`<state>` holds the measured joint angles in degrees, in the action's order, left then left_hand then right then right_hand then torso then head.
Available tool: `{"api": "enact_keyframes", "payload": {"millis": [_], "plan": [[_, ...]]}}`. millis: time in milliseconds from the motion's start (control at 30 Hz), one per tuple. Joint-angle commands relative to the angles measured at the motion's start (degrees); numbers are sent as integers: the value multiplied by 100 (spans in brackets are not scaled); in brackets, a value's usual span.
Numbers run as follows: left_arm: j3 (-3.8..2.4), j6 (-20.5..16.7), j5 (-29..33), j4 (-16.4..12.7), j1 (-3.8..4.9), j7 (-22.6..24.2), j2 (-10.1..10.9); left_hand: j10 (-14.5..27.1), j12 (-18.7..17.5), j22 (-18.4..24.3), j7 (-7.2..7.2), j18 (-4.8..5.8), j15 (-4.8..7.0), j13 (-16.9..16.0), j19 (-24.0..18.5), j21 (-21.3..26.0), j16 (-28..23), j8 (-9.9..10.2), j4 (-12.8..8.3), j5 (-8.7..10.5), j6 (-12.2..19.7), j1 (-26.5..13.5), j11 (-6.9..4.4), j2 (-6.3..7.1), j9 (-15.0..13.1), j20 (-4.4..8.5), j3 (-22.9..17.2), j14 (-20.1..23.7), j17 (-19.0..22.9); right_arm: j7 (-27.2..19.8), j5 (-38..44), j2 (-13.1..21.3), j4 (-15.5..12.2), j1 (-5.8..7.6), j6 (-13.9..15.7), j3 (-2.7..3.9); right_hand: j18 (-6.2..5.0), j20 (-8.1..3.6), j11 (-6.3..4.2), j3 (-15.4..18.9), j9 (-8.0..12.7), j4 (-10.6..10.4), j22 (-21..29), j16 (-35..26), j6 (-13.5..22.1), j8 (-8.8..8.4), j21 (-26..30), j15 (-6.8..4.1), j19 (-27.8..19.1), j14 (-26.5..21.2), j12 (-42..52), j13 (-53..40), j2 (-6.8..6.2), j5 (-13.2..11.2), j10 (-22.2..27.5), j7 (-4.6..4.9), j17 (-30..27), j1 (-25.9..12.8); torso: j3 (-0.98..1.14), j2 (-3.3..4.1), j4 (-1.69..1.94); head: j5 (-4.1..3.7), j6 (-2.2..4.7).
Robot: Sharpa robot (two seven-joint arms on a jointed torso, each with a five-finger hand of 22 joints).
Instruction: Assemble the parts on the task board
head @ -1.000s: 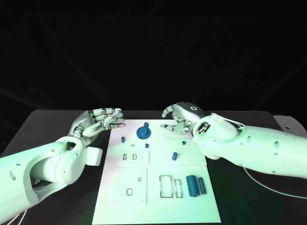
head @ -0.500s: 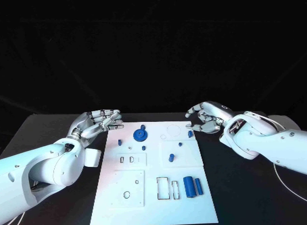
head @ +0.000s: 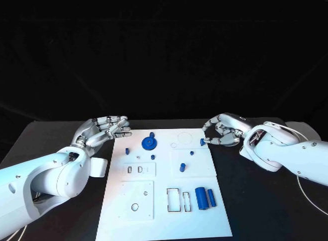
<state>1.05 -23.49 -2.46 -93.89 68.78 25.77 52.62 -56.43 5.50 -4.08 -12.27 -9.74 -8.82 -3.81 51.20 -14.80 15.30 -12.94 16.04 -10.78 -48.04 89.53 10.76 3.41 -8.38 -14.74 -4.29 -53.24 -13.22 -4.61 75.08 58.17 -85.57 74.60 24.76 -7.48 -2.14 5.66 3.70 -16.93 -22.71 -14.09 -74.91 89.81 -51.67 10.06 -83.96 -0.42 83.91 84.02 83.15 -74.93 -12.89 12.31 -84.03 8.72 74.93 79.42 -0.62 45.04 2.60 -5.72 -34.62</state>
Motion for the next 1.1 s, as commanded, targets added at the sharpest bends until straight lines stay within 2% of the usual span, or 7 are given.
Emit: {"api": "enact_keyframes", "payload": {"millis": [33,267,433,567,700,967,1100], "plan": [[-4,112,13,-5,5,38,-10,-30,-17,8,-167,-84,12,-1,41,26,-21,23,-10,19,25,40,24,19,5,-17,-38,20,-5,-143,8,-44,113,-32,-265,-2,30,44,37,6,12,57,-905,19,66,-77,18,45,180,598,3,-967,5,27,-107,10,1507,107,-4,2,1,-3,-11],[-4,115,13,1,5,38,-13,-30,-17,8,-167,-84,12,-1,41,26,-21,23,-10,19,25,40,24,19,5,-17,-38,20,-5,-159,13,-154,305,-78,-353,-4,32,30,18,-21,38,131,-915,19,175,-182,16,28,185,598,5,-972,13,23,-108,-9,1507,268,-6,2,-1,9,-12],[-4,116,13,3,5,38,-15,-34,-20,8,-167,-84,14,-2,44,27,-23,24,-16,17,23,53,22,20,5,-16,-46,17,-9,-145,30,-248,429,-139,-400,-5,33,27,17,-43,41,152,-919,19,180,-198,14,26,187,598,6,-974,29,42,-109,-8,1507,312,-1,2,-5,34,-27],[-4,118,13,7,5,38,-18,-34,-20,8,-167,-84,14,-2,44,27,-23,24,-16,17,23,53,22,20,5,-16,-46,17,-9,-138,35,-303,506,-176,-409,-5,32,26,19,-56,41,156,-917,19,174,-201,17,26,185,598,14,-981,43,56,-115,-4,1507,323,0,2,6,26,-32],[-4,115,13,11,5,37,-18,-35,-23,8,-167,-84,14,-1,45,28,-25,25,-18,17,22,59,23,22,6,-15,-50,16,-11,-130,22,-353,566,-204,-429,-5,32,26,22,-67,39,154,-917,19,158,-197,18,27,185,598,19,-984,57,67,-118,0,1507,327,-5,-2,-7,39,-39],[-4,114,13,9,5,36,-17,-35,-23,8,-167,-84,14,-1,45,28,-25,25,-18,17,22,59,23,22,6,-15,-50,16,-11,-110,-2,-426,651,-236,-436,-5,36,31,36,-101,21,132,-932,19,17,-157,7,38,195,598,60,-1017,92,78,-149,18,1507,305,1,0,-9,45,-52],[-4,114,13,10,5,35,-18,-35,-23,8,-167,-84,14,-1,45,28,-25,25,-18,17,22,59,23,22,6,-15,-50,16,-11,-106,6,-445,671,-246,-407,-5,39,38,42,-176,6,110,-945,19,-158,-110,-1,44,204,598,80,-1033,163,95,-164,23,1507,299,-3,-6,-6,43,-60]]}}
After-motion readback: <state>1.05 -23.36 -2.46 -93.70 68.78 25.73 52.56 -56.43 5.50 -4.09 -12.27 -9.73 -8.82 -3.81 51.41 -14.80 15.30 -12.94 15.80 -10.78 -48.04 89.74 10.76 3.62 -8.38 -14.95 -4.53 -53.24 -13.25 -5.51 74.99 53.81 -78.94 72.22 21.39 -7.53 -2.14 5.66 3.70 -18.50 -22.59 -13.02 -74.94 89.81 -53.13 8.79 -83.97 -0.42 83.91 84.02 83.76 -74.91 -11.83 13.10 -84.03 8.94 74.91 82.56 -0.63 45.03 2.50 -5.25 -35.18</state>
